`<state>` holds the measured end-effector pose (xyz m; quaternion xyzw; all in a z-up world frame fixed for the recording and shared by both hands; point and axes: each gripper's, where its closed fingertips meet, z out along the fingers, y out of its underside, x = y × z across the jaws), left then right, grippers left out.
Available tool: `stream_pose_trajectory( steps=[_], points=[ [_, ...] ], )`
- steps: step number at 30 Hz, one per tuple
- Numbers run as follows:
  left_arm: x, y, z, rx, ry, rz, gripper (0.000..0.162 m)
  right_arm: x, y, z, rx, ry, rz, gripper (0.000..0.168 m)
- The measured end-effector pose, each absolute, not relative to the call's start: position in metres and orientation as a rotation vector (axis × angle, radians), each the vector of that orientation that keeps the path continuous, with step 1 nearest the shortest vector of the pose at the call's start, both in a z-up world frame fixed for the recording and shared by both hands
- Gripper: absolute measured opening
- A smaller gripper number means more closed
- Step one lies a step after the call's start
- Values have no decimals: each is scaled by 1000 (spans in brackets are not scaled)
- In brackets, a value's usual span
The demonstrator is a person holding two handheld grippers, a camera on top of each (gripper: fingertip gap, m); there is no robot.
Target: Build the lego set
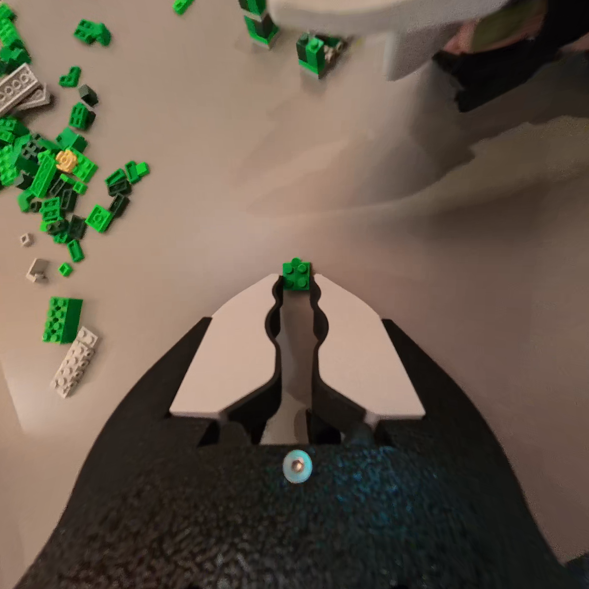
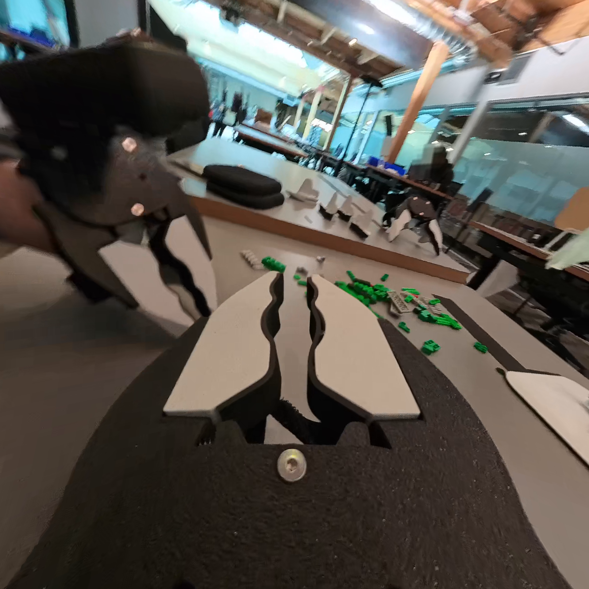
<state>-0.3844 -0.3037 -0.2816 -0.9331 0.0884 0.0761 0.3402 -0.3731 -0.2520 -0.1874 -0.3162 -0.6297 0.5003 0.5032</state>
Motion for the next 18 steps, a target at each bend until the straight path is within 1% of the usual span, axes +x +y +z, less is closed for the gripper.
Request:
stream_pose_trajectory(
  steps=[5,9,11,18],
  points=[
    [-381,-300,-281,-2393,427,127,15,-361,-269,-214,-678,-1798,1202,13],
    [-375,-299,-281,-2363,533,66,15,-355,-281,-238,-722,-2052,1194,14],
    [-377,-298,-280,-2357,523,55,15,-354,-285,-248,-744,-2147,1178,19],
    [-390,-303,-280,-2426,412,89,15,-356,-290,-257,-730,-2234,1154,19]
  ],
)
